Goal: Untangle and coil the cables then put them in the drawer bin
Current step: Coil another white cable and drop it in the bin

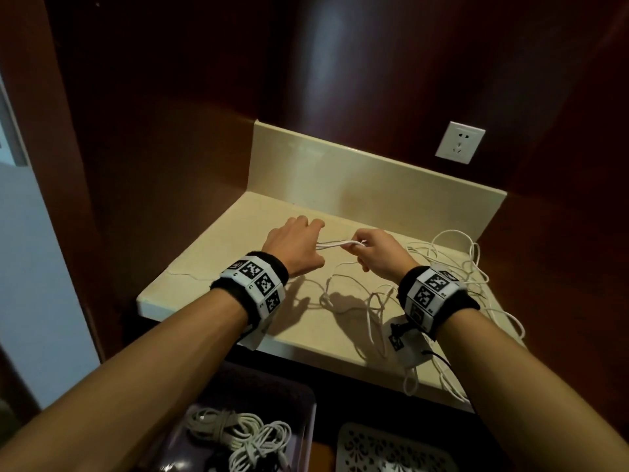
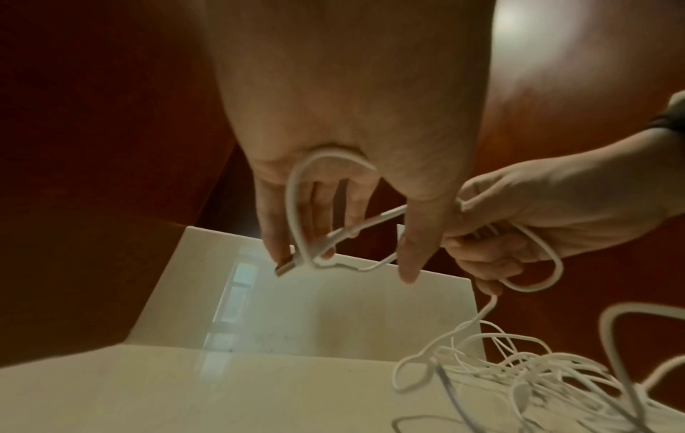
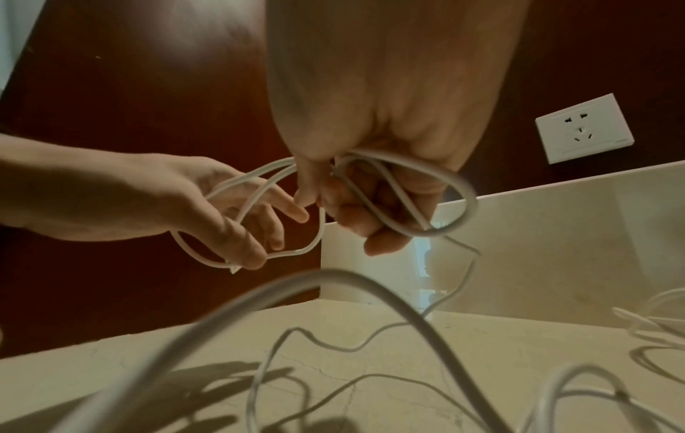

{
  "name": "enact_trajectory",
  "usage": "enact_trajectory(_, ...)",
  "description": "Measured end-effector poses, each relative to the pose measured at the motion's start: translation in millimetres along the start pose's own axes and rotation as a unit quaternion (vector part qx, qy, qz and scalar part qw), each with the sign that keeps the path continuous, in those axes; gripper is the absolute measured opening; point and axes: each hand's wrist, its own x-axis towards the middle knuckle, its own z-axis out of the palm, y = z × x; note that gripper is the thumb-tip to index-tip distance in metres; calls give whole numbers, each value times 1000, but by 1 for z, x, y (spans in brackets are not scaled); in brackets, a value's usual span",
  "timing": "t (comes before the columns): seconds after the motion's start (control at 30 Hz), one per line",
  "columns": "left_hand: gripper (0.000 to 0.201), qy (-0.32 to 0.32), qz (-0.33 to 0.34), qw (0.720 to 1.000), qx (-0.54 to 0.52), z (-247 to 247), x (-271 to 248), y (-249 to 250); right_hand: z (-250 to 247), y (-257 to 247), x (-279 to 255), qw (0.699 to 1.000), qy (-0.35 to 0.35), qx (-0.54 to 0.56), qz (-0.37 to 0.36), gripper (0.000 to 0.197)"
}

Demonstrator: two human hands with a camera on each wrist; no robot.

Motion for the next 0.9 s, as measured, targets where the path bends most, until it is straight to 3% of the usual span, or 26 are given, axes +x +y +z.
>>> enact_trajectory(0.23, 20, -26, -18, 998, -54, 9, 9, 7, -10, -1, -10, 999, -7, 33, -35, 13)
enact_trajectory(0.43, 50, -21, -28, 994, -102, 8, 8, 11, -24, 12, -15, 999, -23, 3, -27, 26)
enact_trajectory(0.67, 43, -41, -5, 997, -63, 6, 4, 17, -26, 29, -19, 976, -47, -211, 10, 47)
enact_trajectory(0.8, 40, -51, 7, 998, -30, 10, 1, 26, -26, 25, -22, 984, -17, -174, 38, 47)
enact_trajectory(0.9, 45, -59, 10, 998, -22, 12, 0, 29, -25, 26, -24, 995, 11, -75, 62, 47)
